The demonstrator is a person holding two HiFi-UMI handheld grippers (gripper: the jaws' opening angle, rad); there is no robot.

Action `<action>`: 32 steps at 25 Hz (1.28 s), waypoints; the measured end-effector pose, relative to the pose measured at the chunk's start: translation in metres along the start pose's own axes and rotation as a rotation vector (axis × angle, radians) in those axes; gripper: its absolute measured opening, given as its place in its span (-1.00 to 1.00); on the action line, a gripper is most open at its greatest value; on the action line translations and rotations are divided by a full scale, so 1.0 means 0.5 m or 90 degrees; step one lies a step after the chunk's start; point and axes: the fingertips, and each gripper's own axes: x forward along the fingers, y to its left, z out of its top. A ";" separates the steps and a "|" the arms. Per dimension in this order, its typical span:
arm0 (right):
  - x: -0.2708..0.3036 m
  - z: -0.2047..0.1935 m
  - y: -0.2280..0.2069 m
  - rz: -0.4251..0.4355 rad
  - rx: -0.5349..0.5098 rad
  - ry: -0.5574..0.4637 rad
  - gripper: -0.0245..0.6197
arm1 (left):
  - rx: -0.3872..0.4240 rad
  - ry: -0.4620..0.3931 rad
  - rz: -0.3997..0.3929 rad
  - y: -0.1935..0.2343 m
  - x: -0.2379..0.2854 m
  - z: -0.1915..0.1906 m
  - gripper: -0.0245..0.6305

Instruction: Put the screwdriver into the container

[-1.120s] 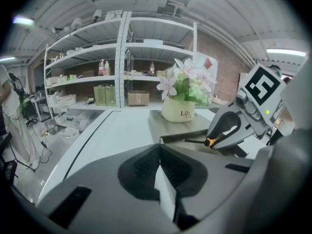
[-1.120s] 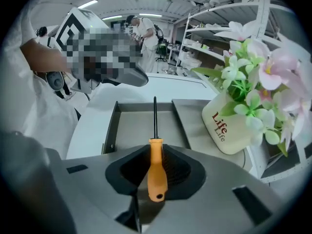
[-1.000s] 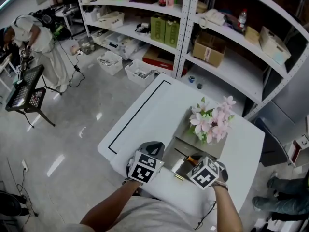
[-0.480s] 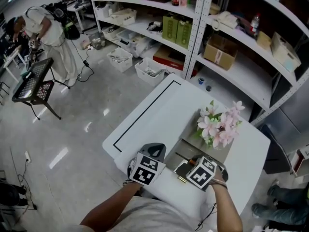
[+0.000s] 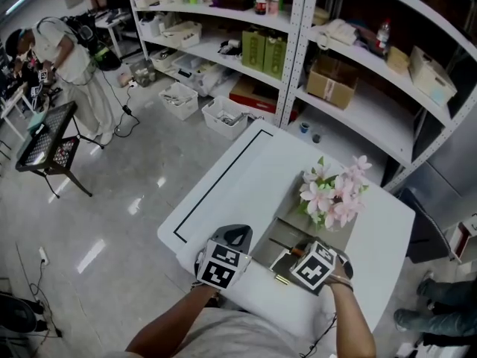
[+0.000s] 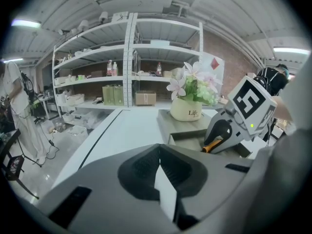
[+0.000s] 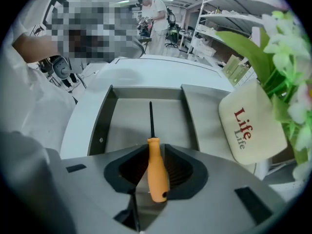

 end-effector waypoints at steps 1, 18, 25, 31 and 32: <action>-0.005 0.002 -0.008 -0.011 0.009 -0.009 -0.60 | 0.000 -0.002 -0.001 0.002 0.001 0.002 -0.91; -0.192 -0.032 -0.030 -0.175 0.297 -0.215 -0.79 | 0.075 -0.050 -0.113 -0.067 0.013 0.114 -0.91; -0.311 -0.054 -0.025 -0.259 0.420 -0.340 -0.87 | 0.100 -0.075 -0.156 -0.109 0.006 0.154 -0.91; -0.413 -0.079 -0.034 -0.350 0.533 -0.482 -0.90 | 0.108 -0.090 -0.175 -0.125 -0.005 0.165 -0.91; -0.427 -0.085 -0.033 -0.365 0.549 -0.505 -0.91 | 0.108 -0.092 -0.175 -0.125 -0.008 0.167 -0.91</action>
